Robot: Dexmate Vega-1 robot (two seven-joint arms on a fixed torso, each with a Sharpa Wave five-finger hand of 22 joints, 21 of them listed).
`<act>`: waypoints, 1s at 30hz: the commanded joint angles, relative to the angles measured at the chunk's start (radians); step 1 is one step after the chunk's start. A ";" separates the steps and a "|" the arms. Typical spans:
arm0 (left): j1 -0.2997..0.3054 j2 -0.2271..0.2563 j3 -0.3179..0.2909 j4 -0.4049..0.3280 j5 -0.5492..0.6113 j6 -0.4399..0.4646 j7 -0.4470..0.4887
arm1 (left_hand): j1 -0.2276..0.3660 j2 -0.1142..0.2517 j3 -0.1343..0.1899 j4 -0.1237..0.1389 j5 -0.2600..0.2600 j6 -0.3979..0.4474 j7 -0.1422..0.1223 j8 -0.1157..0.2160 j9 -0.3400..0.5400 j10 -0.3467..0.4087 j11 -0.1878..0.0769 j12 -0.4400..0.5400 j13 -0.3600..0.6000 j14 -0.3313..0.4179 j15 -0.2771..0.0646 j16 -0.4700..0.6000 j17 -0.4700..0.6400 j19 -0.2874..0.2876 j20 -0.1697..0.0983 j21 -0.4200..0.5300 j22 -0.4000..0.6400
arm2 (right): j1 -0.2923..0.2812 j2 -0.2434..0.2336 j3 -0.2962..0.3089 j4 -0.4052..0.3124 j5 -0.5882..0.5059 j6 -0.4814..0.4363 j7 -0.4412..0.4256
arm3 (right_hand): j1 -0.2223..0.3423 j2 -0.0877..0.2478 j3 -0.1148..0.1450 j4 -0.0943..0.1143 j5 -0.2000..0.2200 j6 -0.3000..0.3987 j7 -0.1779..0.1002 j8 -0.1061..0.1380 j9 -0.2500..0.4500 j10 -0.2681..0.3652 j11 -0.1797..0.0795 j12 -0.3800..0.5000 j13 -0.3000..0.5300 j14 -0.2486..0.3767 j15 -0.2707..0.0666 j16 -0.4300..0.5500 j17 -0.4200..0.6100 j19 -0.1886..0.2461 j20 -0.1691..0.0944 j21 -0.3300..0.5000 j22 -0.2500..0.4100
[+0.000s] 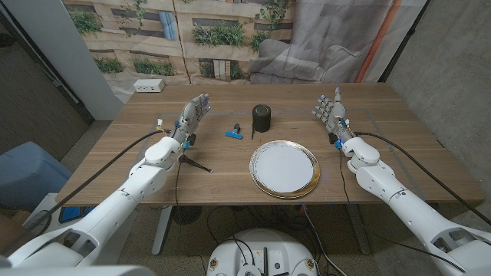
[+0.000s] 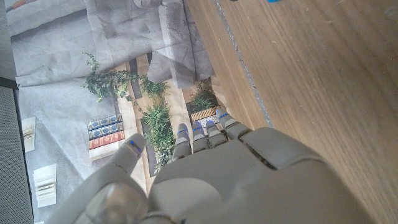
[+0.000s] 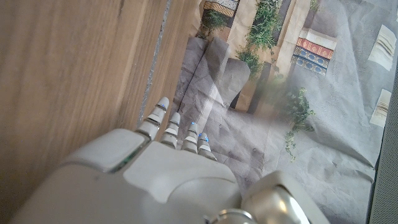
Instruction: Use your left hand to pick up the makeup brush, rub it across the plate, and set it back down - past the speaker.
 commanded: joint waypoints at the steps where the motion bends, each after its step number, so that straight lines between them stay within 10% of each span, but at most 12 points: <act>1: 0.047 0.082 -0.022 -0.076 0.033 -0.009 -0.015 | 0.017 0.035 0.000 -0.023 -0.004 0.009 -0.010 0.001 0.001 0.012 -0.008 -0.003 0.002 0.005 -0.051 -0.001 0.003 0.010 -0.053 -0.003 0.002 | 0.000 0.000 0.000 0.000 0.000 0.000 0.000 | 0.005 0.100 -0.001 0.005 0.004 -0.009 -0.001 0.005 0.001 -0.004 0.004 0.007 0.003 0.000 0.011 0.003 0.005 0.000 0.010 0.004 0.005; 16: 0.097 0.189 -0.045 -0.119 0.101 -0.067 -0.058 | 0.094 -0.005 0.007 -0.182 -0.015 0.058 -0.052 0.011 0.002 0.064 -0.046 -0.007 0.002 0.034 -0.089 0.000 0.004 0.040 -0.071 -0.010 0.000 | 0.000 0.000 0.000 0.000 0.000 0.000 0.000 | 0.006 0.100 -0.001 0.005 0.004 -0.009 -0.001 0.004 0.001 -0.006 0.001 0.006 0.003 0.001 0.012 0.003 0.005 -0.001 0.010 0.004 0.005; 30: 0.137 0.282 -0.079 -0.120 0.228 -0.190 -0.059 | 0.146 -0.020 0.008 -0.248 -0.015 0.076 -0.090 0.020 0.004 0.076 -0.064 -0.013 0.002 0.039 -0.109 -0.001 0.005 0.055 -0.074 -0.011 0.000 | 0.000 0.000 0.000 -0.001 0.000 0.000 0.000 | 0.005 0.100 -0.001 0.005 0.004 -0.011 0.000 0.004 0.001 -0.006 0.001 0.006 0.003 0.000 0.009 0.002 0.005 -0.001 0.010 0.003 0.005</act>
